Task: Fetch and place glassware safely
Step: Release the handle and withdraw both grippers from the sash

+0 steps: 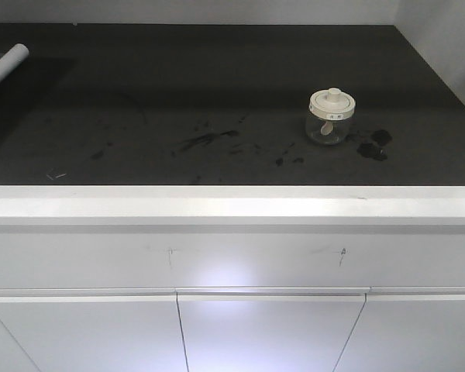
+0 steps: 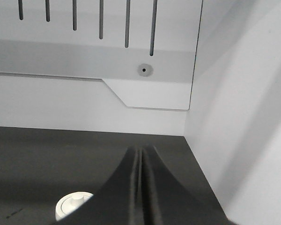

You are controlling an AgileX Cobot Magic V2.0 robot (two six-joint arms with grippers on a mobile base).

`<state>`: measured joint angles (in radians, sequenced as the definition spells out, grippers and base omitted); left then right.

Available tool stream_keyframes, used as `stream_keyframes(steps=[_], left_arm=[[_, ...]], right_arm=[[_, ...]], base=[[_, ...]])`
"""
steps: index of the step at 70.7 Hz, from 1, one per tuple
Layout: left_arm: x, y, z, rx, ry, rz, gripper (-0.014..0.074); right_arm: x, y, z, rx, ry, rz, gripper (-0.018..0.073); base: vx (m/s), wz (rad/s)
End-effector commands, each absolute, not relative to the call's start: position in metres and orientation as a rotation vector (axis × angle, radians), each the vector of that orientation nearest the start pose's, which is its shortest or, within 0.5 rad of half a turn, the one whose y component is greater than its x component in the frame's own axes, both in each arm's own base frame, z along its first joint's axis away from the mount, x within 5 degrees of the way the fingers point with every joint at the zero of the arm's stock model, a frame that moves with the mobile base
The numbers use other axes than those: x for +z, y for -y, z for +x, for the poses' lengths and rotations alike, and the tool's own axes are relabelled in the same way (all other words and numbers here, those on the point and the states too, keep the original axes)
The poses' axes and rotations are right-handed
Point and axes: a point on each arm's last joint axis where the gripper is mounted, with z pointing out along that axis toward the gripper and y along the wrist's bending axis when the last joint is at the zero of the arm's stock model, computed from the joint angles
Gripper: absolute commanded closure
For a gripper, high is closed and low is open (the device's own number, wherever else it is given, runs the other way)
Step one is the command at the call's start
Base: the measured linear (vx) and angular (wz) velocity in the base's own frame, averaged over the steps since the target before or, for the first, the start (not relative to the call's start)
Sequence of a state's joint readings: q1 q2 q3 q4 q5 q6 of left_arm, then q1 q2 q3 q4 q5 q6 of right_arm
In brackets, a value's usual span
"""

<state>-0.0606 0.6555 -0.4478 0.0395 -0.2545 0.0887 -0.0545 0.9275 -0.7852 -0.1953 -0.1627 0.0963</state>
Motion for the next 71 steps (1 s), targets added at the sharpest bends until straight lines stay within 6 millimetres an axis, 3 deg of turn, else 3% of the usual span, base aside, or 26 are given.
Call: stream_keyframes(steps=[1,21,37,71], left_arm=[[0.332,0.009,0.124,0.035,-1.327,0.129,0.0603],[0.302,0.006,0.092,0.039,-1.436,0.134,0.0603],[0.293,0.006,0.087,0.042,-1.526,0.140,0.0603],[0.293,0.006,0.087,0.042,-1.535,0.141,0.0603]], right_arm=[[0.397,0.006,0.190,-0.090,-1.354,-0.067,0.0560],[0.352,0.004,0.175,-0.074,-1.408,-0.074,0.0560],[0.350,0.004,0.173,-0.072,-1.400,-0.075,0.0560],[0.351,0.003,0.174,-0.072,-1.391,-0.080,0.0543]], base=[[0.00,0.00],[0.00,0.00],[0.00,0.00],[0.00,0.00]])
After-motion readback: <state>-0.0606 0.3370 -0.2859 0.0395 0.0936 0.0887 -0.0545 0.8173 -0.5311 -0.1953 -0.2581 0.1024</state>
